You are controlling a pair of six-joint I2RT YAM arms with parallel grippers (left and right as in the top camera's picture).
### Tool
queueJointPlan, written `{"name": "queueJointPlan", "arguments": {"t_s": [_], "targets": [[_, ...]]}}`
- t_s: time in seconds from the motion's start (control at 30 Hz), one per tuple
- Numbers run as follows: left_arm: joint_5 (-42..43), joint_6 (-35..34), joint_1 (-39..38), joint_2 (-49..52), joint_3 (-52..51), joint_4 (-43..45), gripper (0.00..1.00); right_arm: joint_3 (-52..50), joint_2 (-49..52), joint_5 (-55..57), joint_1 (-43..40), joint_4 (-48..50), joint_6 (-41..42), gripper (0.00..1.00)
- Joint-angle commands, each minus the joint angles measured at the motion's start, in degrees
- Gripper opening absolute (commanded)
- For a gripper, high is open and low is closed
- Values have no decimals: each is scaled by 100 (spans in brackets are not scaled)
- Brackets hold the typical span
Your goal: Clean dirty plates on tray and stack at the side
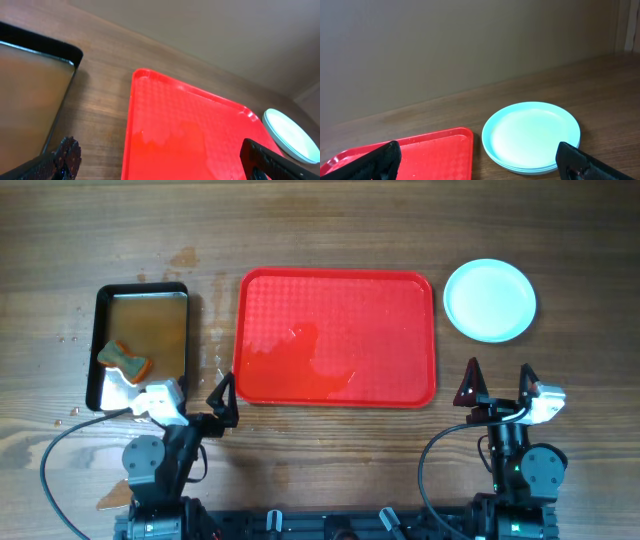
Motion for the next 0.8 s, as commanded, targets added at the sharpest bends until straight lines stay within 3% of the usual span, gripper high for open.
{"name": "queueJointPlan", "arguments": {"t_s": [0.0, 0.13, 0.37, 0.6, 0.77], "targets": [[20, 114, -24, -76, -57, 90, 100, -15, -63, 101, -26, 9, -96, 100], [-37, 114, -26, -164, -195, 424, 100, -15, -63, 98, -26, 9, -96, 100], [-363, 116, -33, -942, -192, 205, 100, -15, -63, 101, -26, 9, -96, 100], [-474, 160, -33, -988, -192, 199, 100, -15, -63, 98, -26, 9, -96, 99], [-494, 894, -42, -988, -192, 192, 100, -15, -63, 98, -26, 9, -96, 100]]}}
